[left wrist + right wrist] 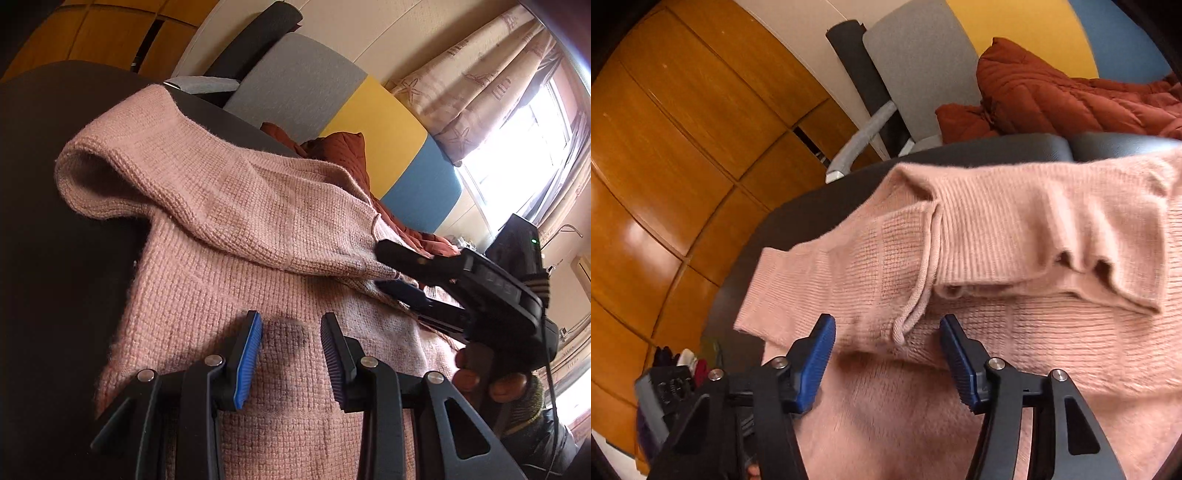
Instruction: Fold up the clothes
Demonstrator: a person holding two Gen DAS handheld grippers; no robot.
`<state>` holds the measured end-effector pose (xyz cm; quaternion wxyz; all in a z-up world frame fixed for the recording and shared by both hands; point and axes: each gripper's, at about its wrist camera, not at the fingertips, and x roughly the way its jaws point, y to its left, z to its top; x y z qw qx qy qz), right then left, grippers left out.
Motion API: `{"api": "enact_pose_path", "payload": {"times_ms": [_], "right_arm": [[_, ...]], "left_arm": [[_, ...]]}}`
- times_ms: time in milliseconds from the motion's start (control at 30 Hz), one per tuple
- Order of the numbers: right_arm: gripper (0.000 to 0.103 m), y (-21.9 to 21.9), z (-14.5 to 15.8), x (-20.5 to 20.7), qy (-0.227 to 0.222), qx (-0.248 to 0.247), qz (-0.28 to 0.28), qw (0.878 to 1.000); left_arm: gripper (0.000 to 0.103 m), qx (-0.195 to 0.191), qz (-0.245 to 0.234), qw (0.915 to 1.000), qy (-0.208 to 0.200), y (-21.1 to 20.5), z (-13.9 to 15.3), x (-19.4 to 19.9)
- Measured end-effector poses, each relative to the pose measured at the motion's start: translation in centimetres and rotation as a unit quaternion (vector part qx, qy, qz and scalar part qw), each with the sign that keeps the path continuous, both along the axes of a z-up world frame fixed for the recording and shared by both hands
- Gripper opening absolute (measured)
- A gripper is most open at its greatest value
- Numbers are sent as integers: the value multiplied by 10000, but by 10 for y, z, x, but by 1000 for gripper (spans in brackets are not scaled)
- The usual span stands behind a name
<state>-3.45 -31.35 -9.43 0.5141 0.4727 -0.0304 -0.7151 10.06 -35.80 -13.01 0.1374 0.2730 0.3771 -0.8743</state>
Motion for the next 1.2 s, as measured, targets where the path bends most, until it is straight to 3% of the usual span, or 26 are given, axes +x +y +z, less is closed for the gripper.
{"api": "enact_pose_path", "payload": {"times_ms": [67,133,200,500,633,767,933,1200], "right_arm": [[46,-5,-3,3,26,41,-41,10000],[16,-11,-4,7,134,208,-34,9997],[8,-17,-1,12,344,375,2,9987],[8,-30,89,23,1789,337,418,9824],[8,-17,130,10,2267,285,400,9727],[8,13,150,-9,2594,340,247,9649],[8,65,145,-37,2671,437,-100,9626],[8,139,74,-76,1986,799,-652,9746]], "left_arm": [[33,7,4,10000,16,0,0,0],[33,4,7,10000,20,0,0,0],[33,3,10,10000,24,0,0,0],[33,-14,14,10000,14,-1,0,-2],[33,-21,12,10000,7,-1,1,-2],[33,-39,10,10000,-13,-1,1,-2],[33,-78,9,10000,-57,-1,1,-1],[33,-121,17,9999,-118,2,2,0]]}}
